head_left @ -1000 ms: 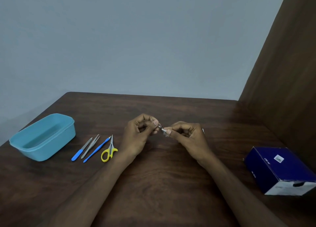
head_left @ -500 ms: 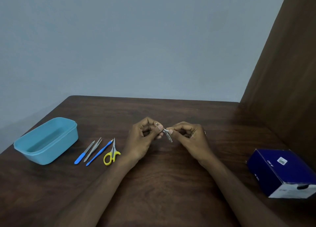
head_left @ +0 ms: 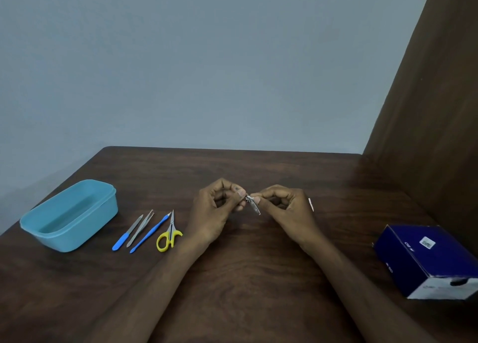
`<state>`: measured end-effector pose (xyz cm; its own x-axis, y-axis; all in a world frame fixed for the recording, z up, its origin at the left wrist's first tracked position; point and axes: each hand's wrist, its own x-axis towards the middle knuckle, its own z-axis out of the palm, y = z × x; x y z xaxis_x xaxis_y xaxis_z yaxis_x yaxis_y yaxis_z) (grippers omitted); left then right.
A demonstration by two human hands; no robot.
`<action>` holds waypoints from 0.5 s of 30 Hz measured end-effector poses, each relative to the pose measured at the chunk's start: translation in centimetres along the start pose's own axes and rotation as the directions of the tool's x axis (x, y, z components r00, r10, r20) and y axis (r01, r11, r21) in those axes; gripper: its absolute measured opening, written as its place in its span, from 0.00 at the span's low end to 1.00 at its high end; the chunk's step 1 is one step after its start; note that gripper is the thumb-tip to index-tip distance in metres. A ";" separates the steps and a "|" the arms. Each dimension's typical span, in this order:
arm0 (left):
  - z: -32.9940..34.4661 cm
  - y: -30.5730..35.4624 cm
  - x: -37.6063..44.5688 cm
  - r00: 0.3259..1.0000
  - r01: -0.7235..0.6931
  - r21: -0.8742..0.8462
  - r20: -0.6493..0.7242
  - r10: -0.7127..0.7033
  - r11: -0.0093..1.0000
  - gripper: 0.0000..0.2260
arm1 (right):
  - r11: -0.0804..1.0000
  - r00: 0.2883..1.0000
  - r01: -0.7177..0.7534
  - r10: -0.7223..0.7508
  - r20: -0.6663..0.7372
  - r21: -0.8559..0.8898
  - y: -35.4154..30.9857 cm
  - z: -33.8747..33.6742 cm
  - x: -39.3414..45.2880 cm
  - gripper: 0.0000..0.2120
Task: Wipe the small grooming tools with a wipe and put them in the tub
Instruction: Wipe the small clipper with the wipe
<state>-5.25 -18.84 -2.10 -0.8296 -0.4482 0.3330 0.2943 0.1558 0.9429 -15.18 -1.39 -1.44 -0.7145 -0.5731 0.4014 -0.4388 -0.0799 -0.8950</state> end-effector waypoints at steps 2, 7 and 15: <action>0.0 0.0 0.0 0.999 0.002 0.002 -0.032 -0.002 1.000 0.04 | 1.000 1.000 0.007 -0.007 0.008 0.011 0.1 -0.2 -0.1 0.04; -0.1 0.2 0.0 0.995 0.041 0.045 -0.088 -0.037 0.998 0.05 | 1.000 1.000 0.003 -0.003 0.013 0.010 -0.1 -0.3 -0.3 0.05; 0.4 1.2 -0.6 0.996 0.041 0.138 -0.079 -0.030 0.990 0.06 | 0.991 0.990 -0.136 0.136 0.039 0.003 -0.5 -0.1 -0.2 0.05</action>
<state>-4.64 -18.01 -1.20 -0.7978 -0.5212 0.3032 0.1917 0.2574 0.9471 -14.89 -1.18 -1.05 -0.7454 -0.6103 0.2681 -0.3361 -0.0032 -0.9418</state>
